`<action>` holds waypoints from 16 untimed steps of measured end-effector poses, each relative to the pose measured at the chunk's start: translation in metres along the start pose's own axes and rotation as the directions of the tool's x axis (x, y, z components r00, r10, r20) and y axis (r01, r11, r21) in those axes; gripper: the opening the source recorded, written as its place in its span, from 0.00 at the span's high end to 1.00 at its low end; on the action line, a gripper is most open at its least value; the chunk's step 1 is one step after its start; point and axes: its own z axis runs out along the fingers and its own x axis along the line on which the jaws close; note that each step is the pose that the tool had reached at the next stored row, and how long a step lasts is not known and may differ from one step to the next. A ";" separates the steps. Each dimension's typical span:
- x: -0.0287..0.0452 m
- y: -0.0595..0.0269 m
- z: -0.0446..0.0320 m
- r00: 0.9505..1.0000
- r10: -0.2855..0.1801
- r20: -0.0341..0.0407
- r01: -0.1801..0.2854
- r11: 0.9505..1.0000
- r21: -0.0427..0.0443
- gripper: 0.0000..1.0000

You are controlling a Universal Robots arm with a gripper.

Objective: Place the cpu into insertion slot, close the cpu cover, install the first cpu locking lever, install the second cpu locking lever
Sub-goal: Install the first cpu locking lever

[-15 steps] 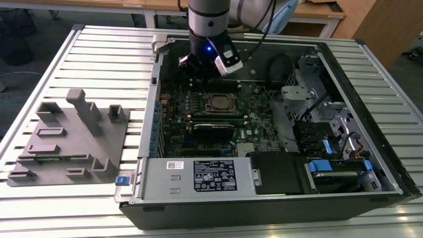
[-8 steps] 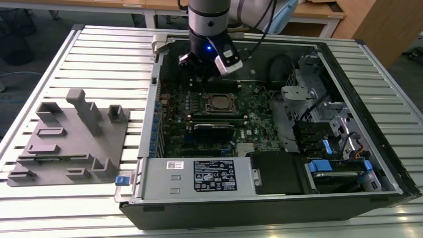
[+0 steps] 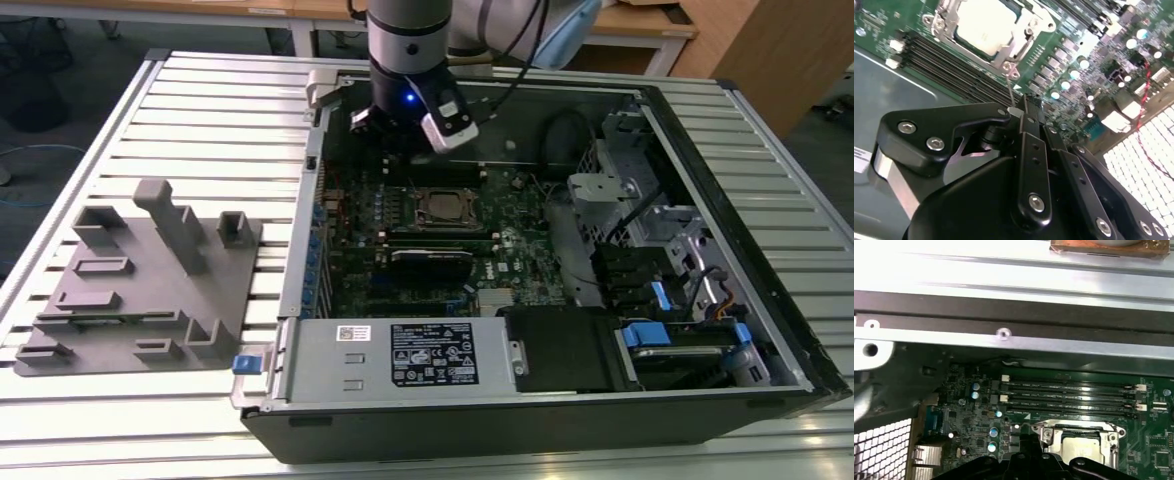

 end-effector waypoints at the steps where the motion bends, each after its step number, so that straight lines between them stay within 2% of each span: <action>1: 0.0019 0.0001 0.0001 1.000 0.000 0.000 0.000 1.000 0.000 0.90; 9: 0.0156 0.0004 0.0004 1.000 0.000 0.000 0.000 1.000 -0.001 0.90; 14: 0.0186 0.0005 0.0004 1.000 0.000 0.004 0.000 1.000 -0.025 0.90; 16: 0.0195 0.0006 0.0003 1.000 0.001 0.006 0.000 0.999 -0.039 0.90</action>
